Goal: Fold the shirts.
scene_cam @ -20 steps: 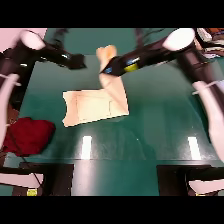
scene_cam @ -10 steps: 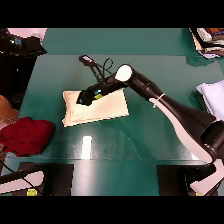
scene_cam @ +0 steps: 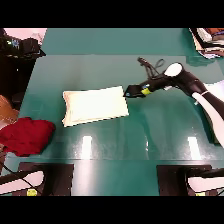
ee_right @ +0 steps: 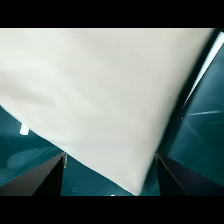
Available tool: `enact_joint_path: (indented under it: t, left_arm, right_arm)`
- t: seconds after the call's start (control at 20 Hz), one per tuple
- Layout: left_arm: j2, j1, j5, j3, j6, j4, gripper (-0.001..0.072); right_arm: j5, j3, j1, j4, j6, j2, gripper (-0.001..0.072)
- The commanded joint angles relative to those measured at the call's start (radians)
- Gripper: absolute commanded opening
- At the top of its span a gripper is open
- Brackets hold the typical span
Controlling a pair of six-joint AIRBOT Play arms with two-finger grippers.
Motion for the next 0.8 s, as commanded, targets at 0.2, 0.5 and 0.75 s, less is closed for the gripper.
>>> enact_joint_path:
  t: [0.2,0.5,0.75]
  left_arm:
    - [-0.001,0.001,0.006,0.0,0.019,-0.023,0.0026]
    - [-0.001,0.001,0.015,0.0,0.018,-0.037,0.0026]
    - [-0.001,-0.017,0.013,0.0,0.018,-0.074,0.0025]
  right_arm:
    - [-0.013,-0.078,-0.063,0.224,-0.023,-0.151,0.0626]
    - [-0.041,0.06,0.08,0.287,-0.048,-0.282,0.0543]
    - [-0.052,0.219,0.138,0.274,-0.047,-0.352,0.0017]
